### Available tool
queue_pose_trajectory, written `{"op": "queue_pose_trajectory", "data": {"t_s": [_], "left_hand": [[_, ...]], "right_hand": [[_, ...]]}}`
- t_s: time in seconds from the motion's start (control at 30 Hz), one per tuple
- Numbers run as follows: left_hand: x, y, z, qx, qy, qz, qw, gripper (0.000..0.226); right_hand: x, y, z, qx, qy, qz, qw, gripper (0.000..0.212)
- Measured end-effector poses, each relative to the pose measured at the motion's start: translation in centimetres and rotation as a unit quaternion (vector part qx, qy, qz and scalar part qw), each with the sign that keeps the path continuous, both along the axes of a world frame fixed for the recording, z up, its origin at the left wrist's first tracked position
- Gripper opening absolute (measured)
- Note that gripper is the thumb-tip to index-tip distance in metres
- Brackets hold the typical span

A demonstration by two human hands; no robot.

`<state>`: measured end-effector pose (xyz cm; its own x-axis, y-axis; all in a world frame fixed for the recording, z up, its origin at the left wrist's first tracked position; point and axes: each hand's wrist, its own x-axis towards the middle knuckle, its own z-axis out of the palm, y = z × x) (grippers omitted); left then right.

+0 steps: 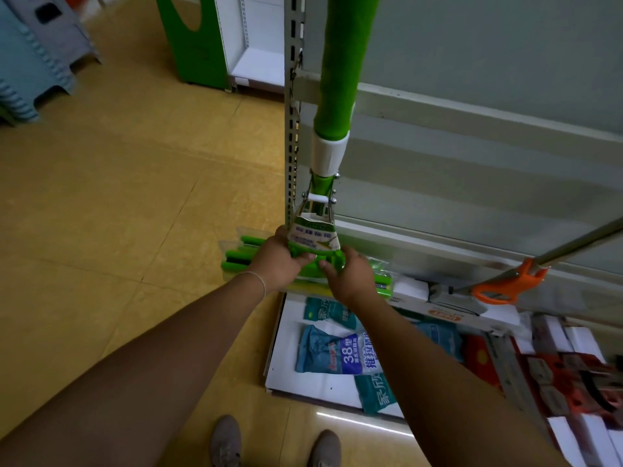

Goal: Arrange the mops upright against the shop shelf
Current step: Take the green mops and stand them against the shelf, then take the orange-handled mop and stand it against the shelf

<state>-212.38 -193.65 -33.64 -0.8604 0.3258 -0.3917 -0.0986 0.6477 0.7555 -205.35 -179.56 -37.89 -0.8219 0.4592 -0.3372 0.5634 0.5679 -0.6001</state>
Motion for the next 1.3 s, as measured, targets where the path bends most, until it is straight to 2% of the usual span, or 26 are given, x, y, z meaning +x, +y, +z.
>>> {"op": "queue_pose_trajectory", "data": {"t_s": [0.07,0.2,0.27,0.4,0.5,0.87,1.13,1.3], "left_hand": [[1.0,-0.2,0.8,-0.022,-0.028,0.023,0.999,0.051],[4.3,0.0,2.9,-0.097,-0.116,0.009,0.988,0.031],[6.0,0.3,3.5,-0.098,-0.120,0.008,0.988,0.040],[8.5,1.0,5.2,-0.110,-0.073,-0.011,0.991,0.036],[10.0,1.2,7.0,-0.096,-0.051,-0.026,0.994,0.044],[13.7,5.3,14.4,-0.020,0.102,-0.148,0.984,0.044],[16.1,9.1,16.7,0.010,0.133,-0.174,0.976,0.044],[16.7,14.4,16.2,0.006,0.125,-0.175,0.976,0.050]], "right_hand": [[1.0,0.3,0.8,0.005,0.008,0.010,1.000,0.068],[3.4,0.9,2.6,0.005,0.014,0.032,0.999,0.064],[4.5,1.2,3.5,0.005,0.018,0.044,0.999,0.061],[6.5,2.1,5.5,0.006,0.022,0.050,0.998,0.058],[8.1,2.7,7.2,0.006,0.030,0.043,0.999,0.057],[15.8,6.5,15.6,0.053,0.083,-0.052,0.994,0.053],[22.3,15.1,18.9,0.097,0.084,-0.139,0.982,0.051],[24.1,21.6,18.4,0.084,0.080,-0.145,0.983,0.054]]}}
